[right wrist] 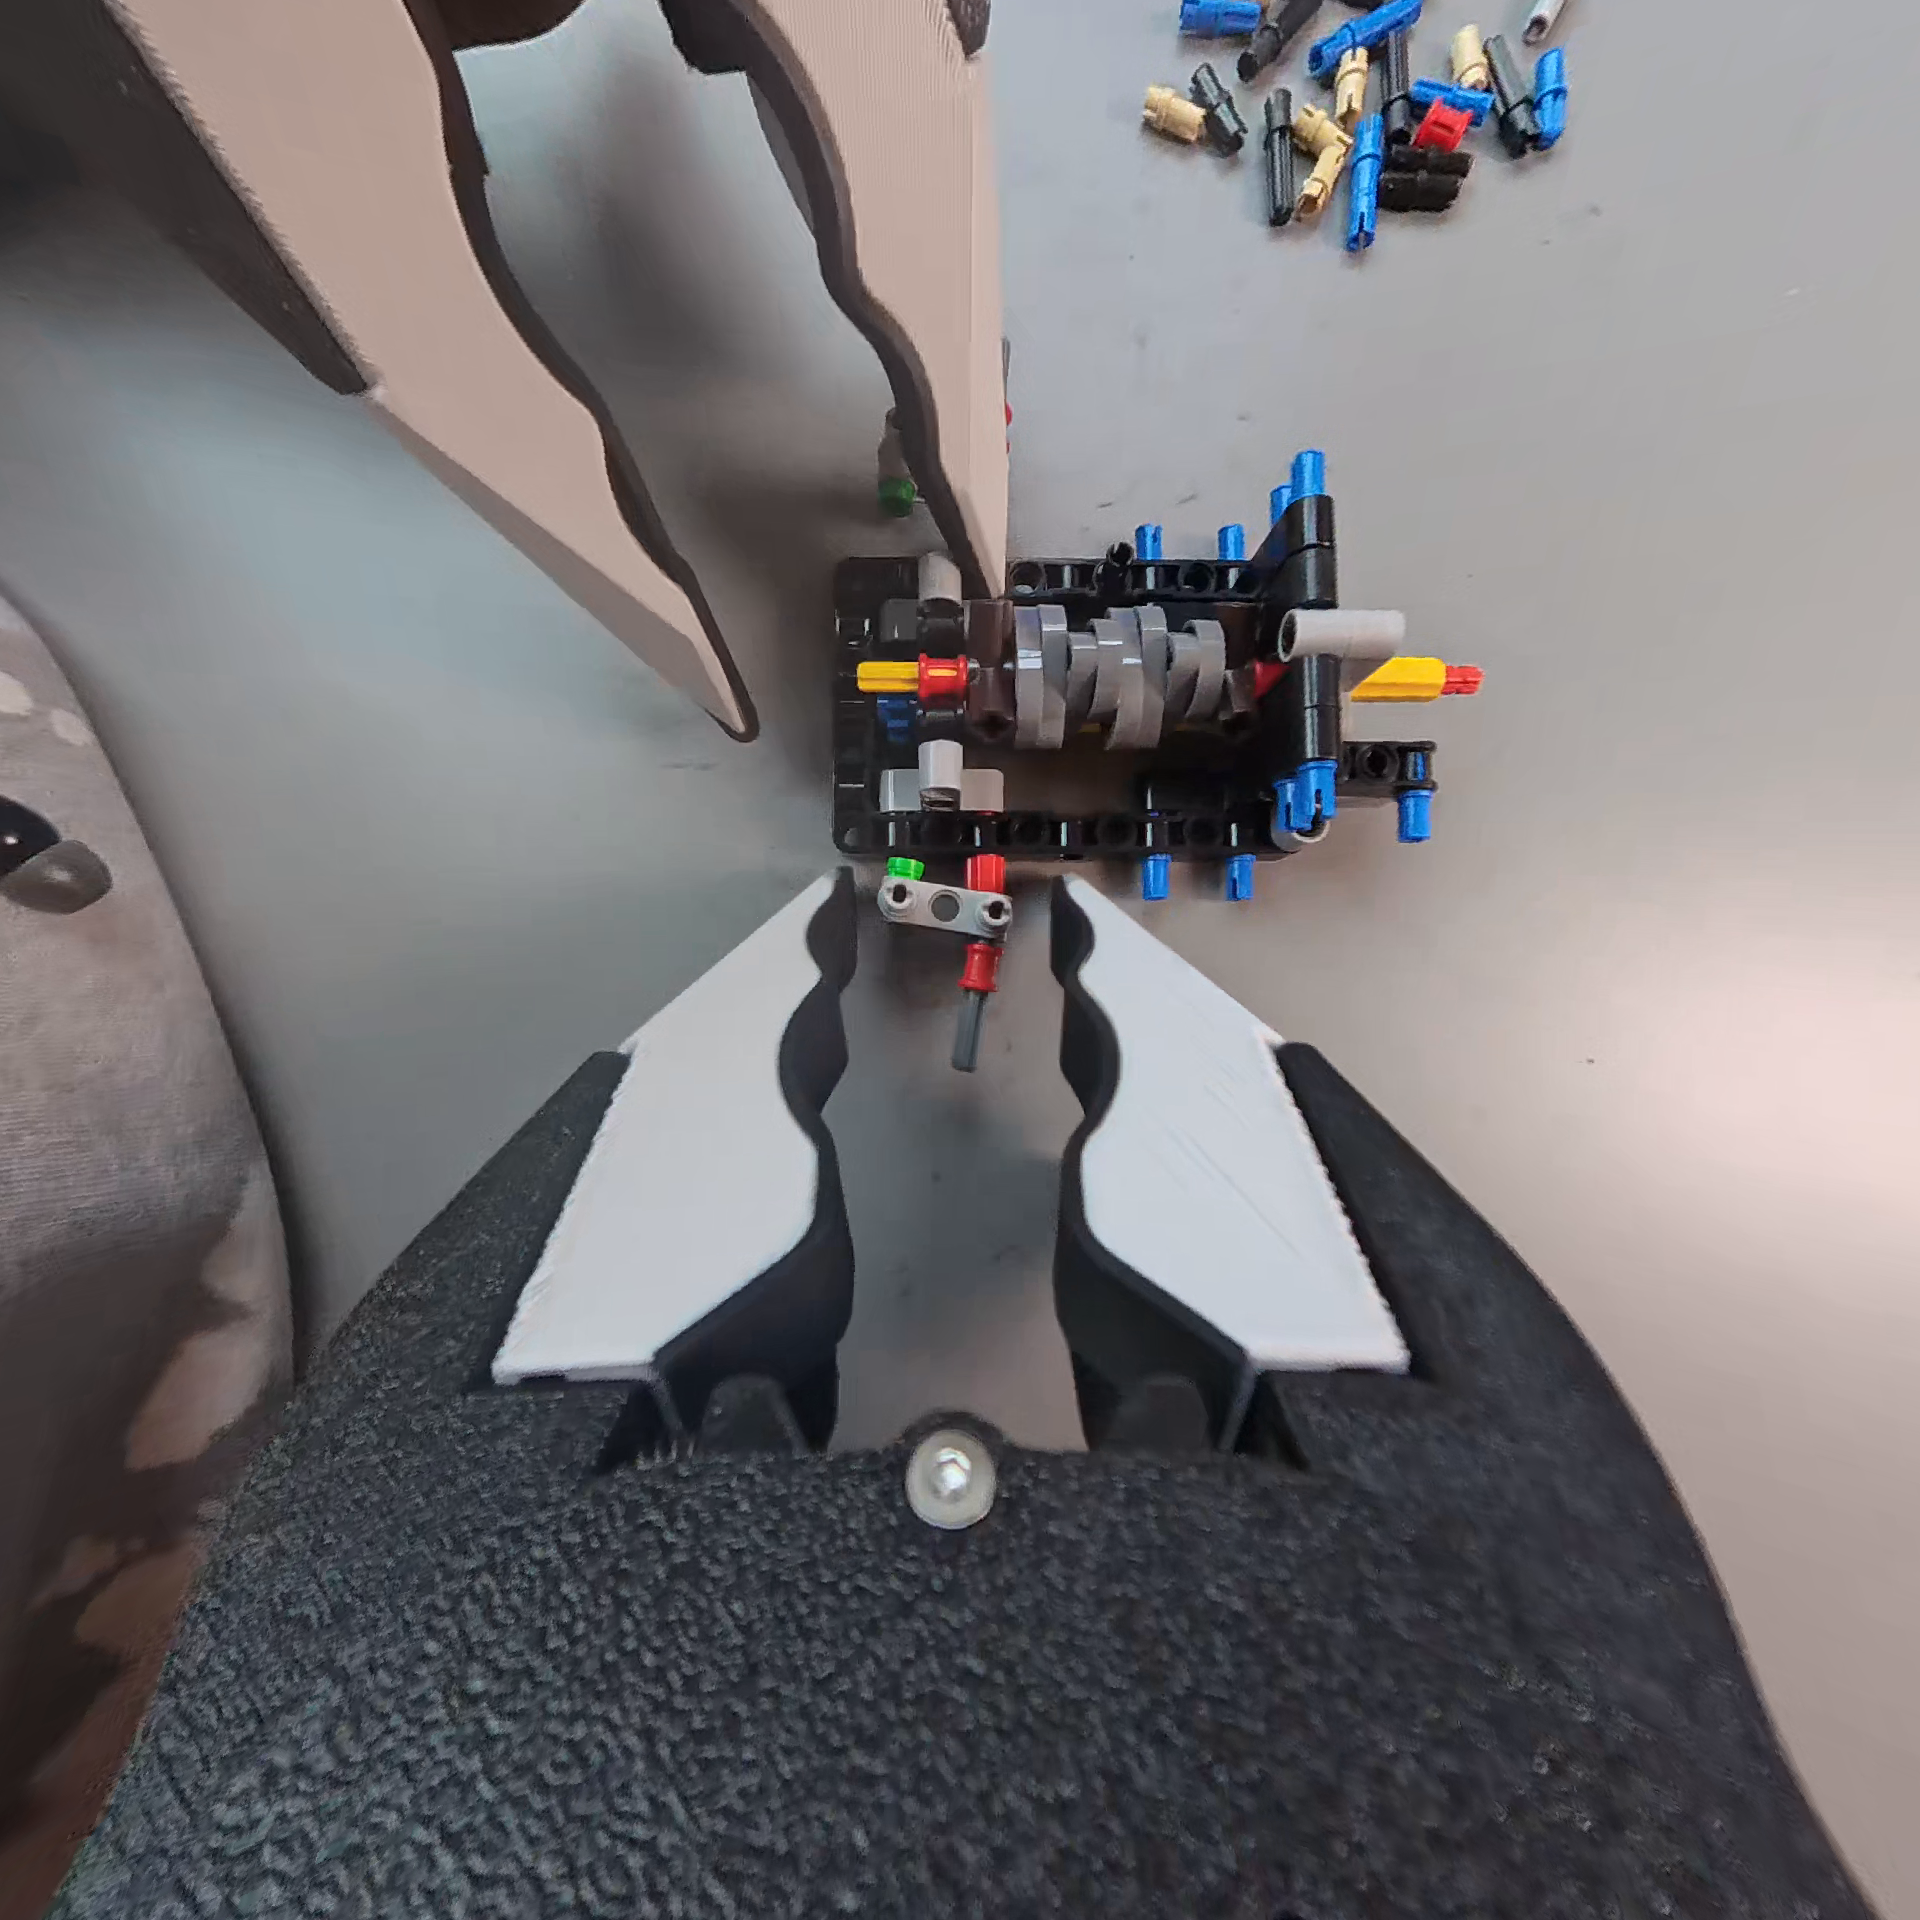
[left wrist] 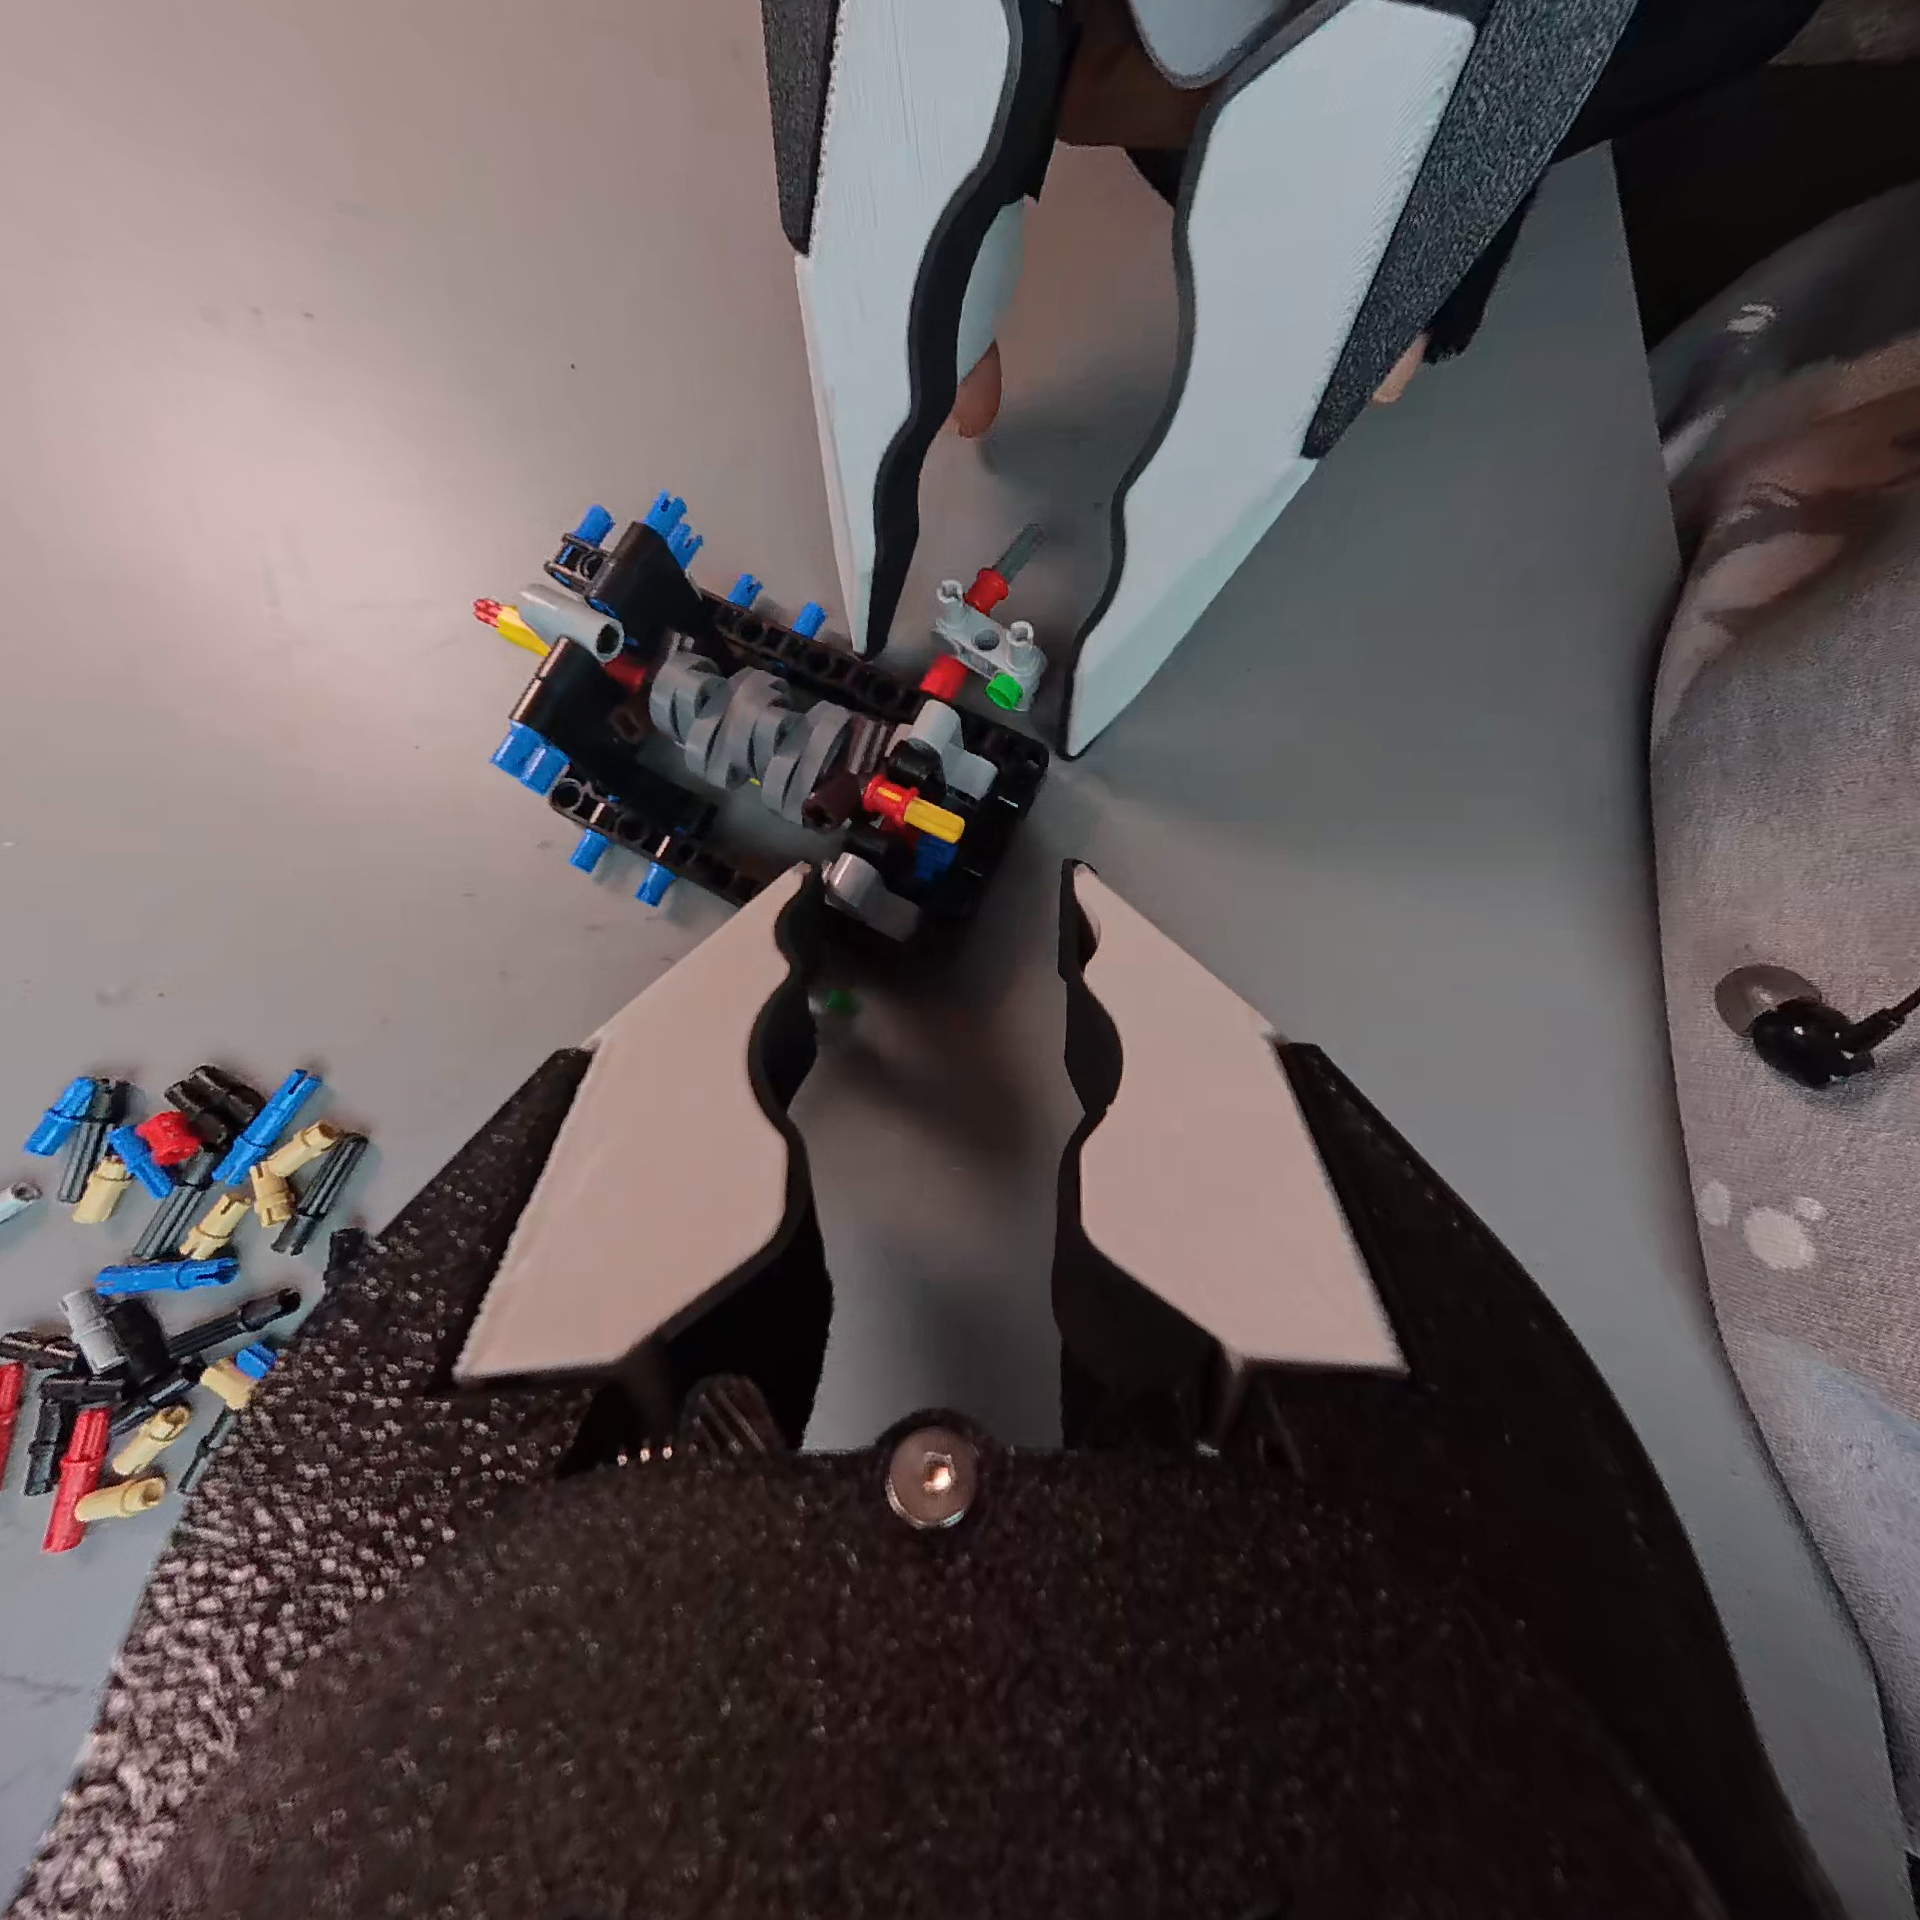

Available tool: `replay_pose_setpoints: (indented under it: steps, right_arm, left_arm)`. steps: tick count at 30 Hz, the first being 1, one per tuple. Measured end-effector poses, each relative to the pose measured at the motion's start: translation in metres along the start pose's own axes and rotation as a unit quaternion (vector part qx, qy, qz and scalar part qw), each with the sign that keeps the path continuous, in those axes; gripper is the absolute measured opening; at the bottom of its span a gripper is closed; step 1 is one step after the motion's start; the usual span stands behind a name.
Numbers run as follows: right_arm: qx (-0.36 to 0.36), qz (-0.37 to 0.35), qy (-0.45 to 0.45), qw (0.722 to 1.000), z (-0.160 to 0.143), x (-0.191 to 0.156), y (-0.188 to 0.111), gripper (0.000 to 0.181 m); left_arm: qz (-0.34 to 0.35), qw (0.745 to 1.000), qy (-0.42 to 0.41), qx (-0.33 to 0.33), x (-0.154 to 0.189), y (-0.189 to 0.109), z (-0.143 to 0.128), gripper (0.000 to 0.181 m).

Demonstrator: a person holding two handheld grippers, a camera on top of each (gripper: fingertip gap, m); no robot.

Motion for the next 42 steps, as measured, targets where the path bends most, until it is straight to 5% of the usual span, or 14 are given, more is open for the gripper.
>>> replay_pose_setpoints:
  steps: [8, 16, 21, 31, 42]
  right_arm:
    - [0.007, 0.022, -0.033, 0.999, -0.004, 0.016, -0.020, 0.024]
    - [0.020, 0.044, -0.032, 0.998, 0.000, 0.016, -0.014, 0.043]
    - [0.008, 0.044, -0.045, 0.998, -0.003, 0.017, -0.007, 0.025]
    - [0.041, 0.083, -0.163, 0.982, -0.005, 0.017, -0.010, 0.025]
    - [0.068, 0.093, -0.179, 0.977, -0.007, 0.018, -0.011, 0.023]
  left_arm:
    - [-0.018, 1.000, -0.006, -0.002, 0.003, 0.002, -0.002, 0.043]
    - [-0.002, 1.000, -0.008, 0.018, -0.002, 0.000, 0.005, 0.043]
    - [0.012, 0.999, 0.007, 0.041, -0.007, 0.002, 0.014, 0.043]
    - [0.005, 0.998, 0.054, -0.027, -0.009, 0.019, 0.006, 0.036]
    - [-0.040, 0.996, 0.015, -0.083, -0.013, 0.023, 0.009, 0.034]
Point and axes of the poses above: each gripper's, where its closed fingertips meet, y out along the fingers, z out of its top, x = y × z across the jaws, the point moved 7 cm from there along -y, back along the fingers, and after that the axes turned 14 degrees about x, right-handed, at the moved point
